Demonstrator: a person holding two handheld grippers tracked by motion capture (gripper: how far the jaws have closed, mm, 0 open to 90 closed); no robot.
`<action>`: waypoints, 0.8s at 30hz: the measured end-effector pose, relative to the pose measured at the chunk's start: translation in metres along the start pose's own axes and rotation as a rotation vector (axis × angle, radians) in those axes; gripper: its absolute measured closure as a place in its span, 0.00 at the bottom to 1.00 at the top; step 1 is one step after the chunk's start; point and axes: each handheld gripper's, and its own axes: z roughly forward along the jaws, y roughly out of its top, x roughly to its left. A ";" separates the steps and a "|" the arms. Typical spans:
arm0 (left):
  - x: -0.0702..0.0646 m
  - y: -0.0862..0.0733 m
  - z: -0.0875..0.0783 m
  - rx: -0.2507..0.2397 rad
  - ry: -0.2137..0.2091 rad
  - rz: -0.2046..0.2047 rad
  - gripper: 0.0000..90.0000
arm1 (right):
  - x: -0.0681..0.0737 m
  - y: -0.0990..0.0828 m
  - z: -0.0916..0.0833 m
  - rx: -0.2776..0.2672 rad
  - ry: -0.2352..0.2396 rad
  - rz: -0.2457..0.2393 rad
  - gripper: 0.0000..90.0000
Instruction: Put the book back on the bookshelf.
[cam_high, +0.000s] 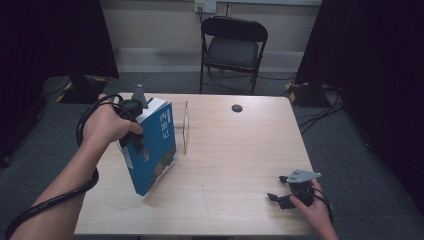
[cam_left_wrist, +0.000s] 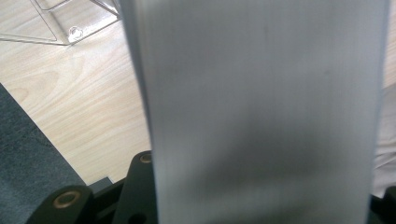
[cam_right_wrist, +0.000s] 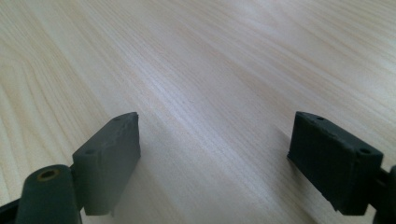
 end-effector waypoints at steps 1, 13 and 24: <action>0.000 0.000 0.000 -0.002 0.001 -0.002 0.69 | 0.000 0.000 0.000 0.001 -0.001 0.000 0.17; -0.001 0.008 -0.007 -0.020 0.003 -0.022 0.69 | 0.000 0.000 0.000 0.000 -0.001 0.000 0.17; -0.004 0.020 -0.012 -0.029 0.007 -0.041 0.69 | 0.000 0.000 0.000 0.000 0.000 0.000 0.17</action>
